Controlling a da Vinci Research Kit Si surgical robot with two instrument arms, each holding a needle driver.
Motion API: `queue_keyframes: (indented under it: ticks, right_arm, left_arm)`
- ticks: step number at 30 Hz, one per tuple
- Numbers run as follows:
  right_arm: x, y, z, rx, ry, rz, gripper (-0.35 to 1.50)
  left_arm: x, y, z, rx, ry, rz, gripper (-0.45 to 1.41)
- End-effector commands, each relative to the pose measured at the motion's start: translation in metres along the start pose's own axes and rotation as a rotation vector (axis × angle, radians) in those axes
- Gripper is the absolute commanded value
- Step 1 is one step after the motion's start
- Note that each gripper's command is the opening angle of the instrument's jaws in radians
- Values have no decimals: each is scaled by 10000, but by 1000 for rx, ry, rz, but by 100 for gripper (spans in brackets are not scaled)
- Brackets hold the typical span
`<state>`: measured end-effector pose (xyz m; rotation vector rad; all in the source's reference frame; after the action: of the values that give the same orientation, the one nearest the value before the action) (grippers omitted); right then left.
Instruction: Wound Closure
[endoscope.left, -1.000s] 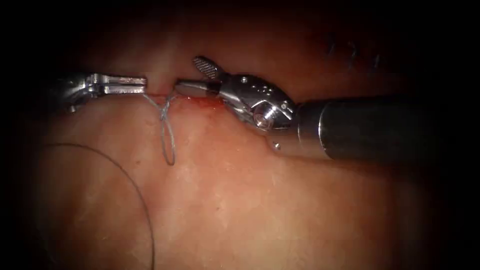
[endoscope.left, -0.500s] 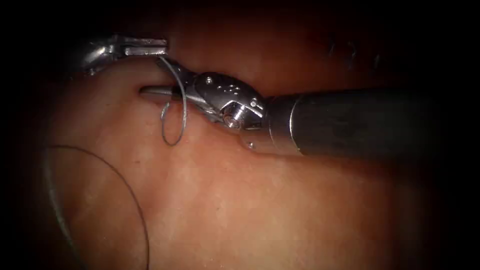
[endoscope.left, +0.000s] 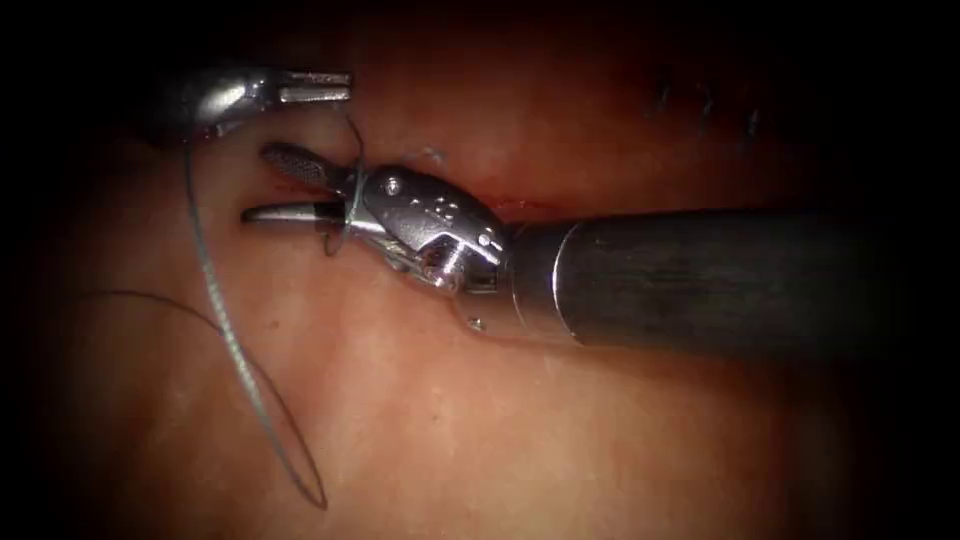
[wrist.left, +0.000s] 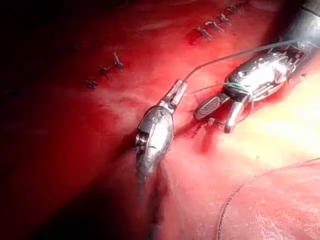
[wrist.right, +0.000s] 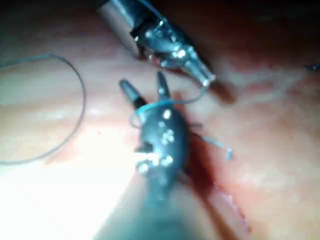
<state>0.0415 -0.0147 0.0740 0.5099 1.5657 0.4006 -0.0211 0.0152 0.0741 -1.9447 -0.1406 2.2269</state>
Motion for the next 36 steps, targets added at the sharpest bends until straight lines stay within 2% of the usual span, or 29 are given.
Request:
queue_keyframes:
  ticks: [1, 3, 11, 18, 24, 27, 29, 32, 36]
  right_arm:
    - [1, 6, 6, -10, 22, -2, 39]
    - [4, 7, 5, -21, 52, -1, 37]
    - [16, 21, -18, -176, 182, 9, 29]
    - [3, 35, -35, -341, 259, 38, 29]
    - [-19, 38, -37, -494, 279, 101, 29]
    - [-18, 36, -39, -559, 280, 96, 29]
    - [-15, 33, -40, -604, 260, 97, 29]
    - [-5, 26, -40, -697, 154, 96, 29]
    - [6, 19, -38, -758, 20, 42, 31]
  left_arm:
    - [-6, -4, 6, 0, 2, 0, -45]
    - [-9, 1, 7, -3, 2, -1, -45]
    - [-20, 24, 5, -12, 4, -8, -45]
    - [-18, 46, 5, -15, 4, -4, -45]
    - [-9, 70, 5, -25, 9, -5, -45]
    - [0, 82, 7, -31, 12, -8, -45]
    - [8, 89, 7, -37, 16, -13, -45]
    - [27, 98, 8, -44, 21, -32, -45]
    - [43, 97, 10, -46, 25, -28, -45]
